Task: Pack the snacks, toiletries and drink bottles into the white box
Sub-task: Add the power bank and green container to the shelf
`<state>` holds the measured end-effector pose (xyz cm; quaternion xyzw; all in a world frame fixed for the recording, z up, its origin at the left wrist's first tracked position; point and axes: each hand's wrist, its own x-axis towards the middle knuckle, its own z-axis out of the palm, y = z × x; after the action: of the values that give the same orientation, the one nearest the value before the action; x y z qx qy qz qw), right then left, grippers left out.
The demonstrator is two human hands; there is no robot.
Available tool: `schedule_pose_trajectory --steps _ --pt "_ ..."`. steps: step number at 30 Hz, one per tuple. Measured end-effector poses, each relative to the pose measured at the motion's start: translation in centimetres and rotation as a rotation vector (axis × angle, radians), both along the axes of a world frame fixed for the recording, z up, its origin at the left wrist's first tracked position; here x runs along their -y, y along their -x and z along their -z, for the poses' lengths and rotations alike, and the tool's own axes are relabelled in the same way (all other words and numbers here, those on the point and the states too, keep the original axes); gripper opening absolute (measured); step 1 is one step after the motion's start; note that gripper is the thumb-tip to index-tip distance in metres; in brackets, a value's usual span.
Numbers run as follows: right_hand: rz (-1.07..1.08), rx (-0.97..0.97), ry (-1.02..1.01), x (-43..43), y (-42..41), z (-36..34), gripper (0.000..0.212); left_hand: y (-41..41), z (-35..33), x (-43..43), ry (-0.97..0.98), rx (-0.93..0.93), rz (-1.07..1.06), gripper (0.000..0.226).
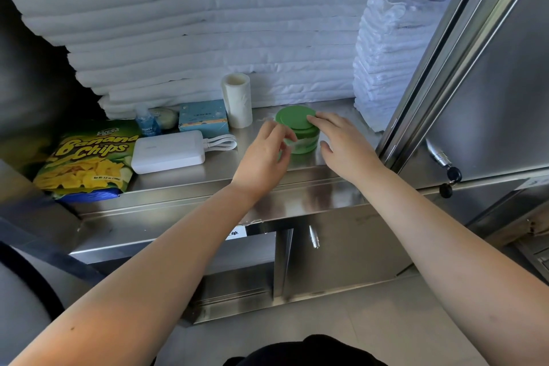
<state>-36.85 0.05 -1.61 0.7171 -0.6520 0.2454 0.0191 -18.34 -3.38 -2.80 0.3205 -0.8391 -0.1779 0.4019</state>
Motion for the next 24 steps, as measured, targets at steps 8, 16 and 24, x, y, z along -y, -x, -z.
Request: schedule_pose_trajectory --steps 8,16,24 --pt "0.011 0.042 0.004 -0.1 -0.3 0.0 0.054 1.1 0.0 -0.4 -0.028 0.091 -0.066 0.025" --pt "0.003 0.007 -0.007 -0.2 -0.4 -0.4 0.052 0.4 -4.1 1.7 0.083 0.104 0.077 0.023" --pt "-0.003 0.017 -0.009 -0.3 -0.7 -0.5 0.049 -0.3 -5.0 4.0 0.207 0.282 0.096 0.016"
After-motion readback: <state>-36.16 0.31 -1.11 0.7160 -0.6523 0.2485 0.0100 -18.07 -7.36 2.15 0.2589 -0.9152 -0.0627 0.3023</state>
